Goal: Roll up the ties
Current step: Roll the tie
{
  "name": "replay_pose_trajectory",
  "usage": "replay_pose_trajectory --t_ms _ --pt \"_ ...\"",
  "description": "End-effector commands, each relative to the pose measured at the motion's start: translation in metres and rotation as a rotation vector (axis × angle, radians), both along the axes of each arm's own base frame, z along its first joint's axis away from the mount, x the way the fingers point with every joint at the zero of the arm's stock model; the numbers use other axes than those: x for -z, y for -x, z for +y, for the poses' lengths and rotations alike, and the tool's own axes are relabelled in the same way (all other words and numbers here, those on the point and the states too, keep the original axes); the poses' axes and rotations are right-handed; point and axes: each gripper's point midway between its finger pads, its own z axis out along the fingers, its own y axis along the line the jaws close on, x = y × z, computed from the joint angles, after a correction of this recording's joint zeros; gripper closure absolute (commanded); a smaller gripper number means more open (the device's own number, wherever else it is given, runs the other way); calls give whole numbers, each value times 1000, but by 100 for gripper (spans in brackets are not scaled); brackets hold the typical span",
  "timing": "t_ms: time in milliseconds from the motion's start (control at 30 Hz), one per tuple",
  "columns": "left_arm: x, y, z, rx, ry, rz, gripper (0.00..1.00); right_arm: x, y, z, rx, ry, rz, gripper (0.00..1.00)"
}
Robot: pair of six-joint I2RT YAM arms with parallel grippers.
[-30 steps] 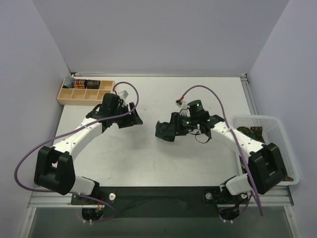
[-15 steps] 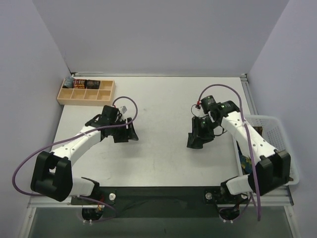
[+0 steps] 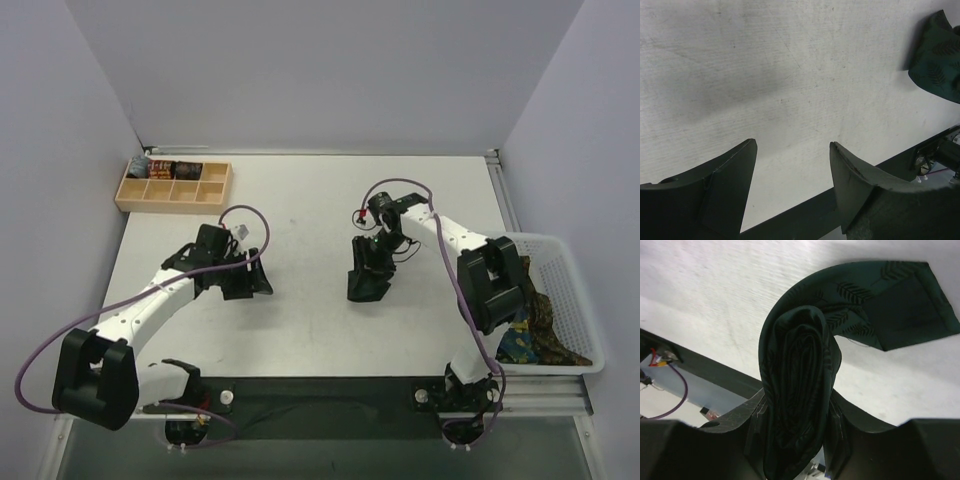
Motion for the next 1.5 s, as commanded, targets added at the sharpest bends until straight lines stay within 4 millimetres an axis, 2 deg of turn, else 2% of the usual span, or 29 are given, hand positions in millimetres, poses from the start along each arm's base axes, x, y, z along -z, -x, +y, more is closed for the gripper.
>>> replay_pose_trajectory --t_ms 0,33,100,133,167,233,367,533,767,933,1067,1100,1167,1467 --pt "-8 3 -2 -3 32 -13 29 -4 -6 31 -1 -169 -10 100" --pt "-8 4 -2 -7 35 -14 29 2 -3 33 -1 -185 7 100" --pt "-8 5 -2 -8 37 -11 29 8 -8 38 1 -216 -17 100" --pt "-8 5 -2 -11 40 -7 30 15 -3 40 -2 -240 10 100" --pt "-8 5 -2 -11 42 -5 30 18 -10 44 2 -265 -10 100" --pt "-8 6 -4 -8 50 3 30 28 -8 46 -11 -288 6 100" --pt "-13 3 -8 -4 65 -1 30 37 -10 55 -46 -370 17 100" --pt "-17 2 -11 -5 69 -11 30 44 -17 48 -40 -410 20 98" --pt "-17 3 -12 -6 68 -6 30 47 -17 38 -47 -427 14 62" --pt "-19 2 -13 -9 67 -14 30 48 -17 32 -34 -435 17 50" --pt "-20 2 -14 -7 69 -18 30 45 -21 28 -16 -440 8 46" --pt "-22 2 -14 -6 71 -25 30 42 -24 26 -11 -443 -1 45" --pt "-22 2 -15 1 65 -32 30 39 -25 26 -11 -450 -10 37" --pt "-24 -1 -19 15 55 -41 30 24 -36 17 32 -445 -58 21"
